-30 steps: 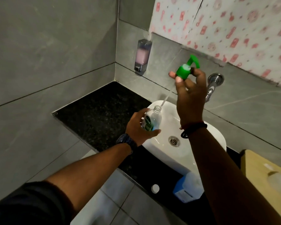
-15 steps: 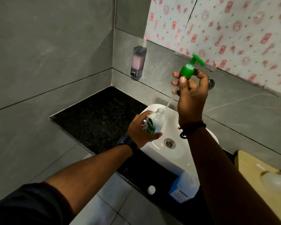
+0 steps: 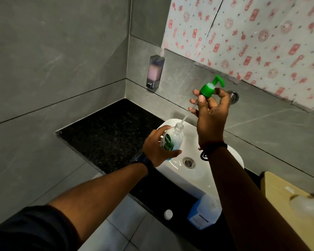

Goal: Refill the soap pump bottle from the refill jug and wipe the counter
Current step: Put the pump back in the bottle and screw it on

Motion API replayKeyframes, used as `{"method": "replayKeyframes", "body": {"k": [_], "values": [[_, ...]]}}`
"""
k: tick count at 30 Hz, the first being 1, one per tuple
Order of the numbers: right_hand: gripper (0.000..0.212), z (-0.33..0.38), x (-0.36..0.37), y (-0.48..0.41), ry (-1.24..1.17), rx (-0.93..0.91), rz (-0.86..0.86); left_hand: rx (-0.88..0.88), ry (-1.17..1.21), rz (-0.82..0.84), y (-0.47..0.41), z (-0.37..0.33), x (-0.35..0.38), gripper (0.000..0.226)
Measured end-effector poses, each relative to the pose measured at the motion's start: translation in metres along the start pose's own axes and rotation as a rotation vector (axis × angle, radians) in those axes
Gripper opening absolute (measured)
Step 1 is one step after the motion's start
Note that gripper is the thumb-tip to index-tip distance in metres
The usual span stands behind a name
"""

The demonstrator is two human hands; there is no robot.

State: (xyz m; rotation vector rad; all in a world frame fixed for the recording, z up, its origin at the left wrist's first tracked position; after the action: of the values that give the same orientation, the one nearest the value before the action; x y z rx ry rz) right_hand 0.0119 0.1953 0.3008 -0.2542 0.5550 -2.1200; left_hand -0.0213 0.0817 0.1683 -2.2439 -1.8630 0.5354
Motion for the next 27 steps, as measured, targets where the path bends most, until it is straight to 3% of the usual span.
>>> {"method": "replayKeyframes", "body": {"k": [12,19,22,25,27], "values": [[0.034,-0.037,-0.005,0.017,0.171,0.060,0.270,0.003,0.058,0.007,-0.009,-0.006,0.004,0.086],[0.039,-0.042,-0.008,0.016,0.182,0.088,0.299,-0.003,0.071,0.004,-0.014,-0.005,0.006,0.086],[0.036,-0.041,-0.011,0.010,0.295,0.072,0.302,-0.011,0.084,0.006,-0.015,-0.005,0.005,0.085],[0.052,-0.039,-0.014,0.006,0.409,0.047,0.310,-0.002,0.078,0.005,-0.016,-0.004,0.005,0.084],[0.050,-0.036,-0.014,0.004,0.422,0.013,0.312,0.004,0.067,0.008,-0.016,-0.005,0.004,0.085]]}}
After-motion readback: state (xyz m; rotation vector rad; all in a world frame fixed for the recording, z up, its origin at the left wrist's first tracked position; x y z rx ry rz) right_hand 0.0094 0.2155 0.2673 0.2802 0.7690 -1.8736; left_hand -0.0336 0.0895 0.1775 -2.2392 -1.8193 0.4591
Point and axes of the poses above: each hand's wrist, its own y-axis away from the middle knuckle, its own x-axis out of the palm, z = x × y, the point moved 3 cm from there along -y, towards the middle knuckle, and after that the axes turned 11 degrees about y, right-handed, at the moved point
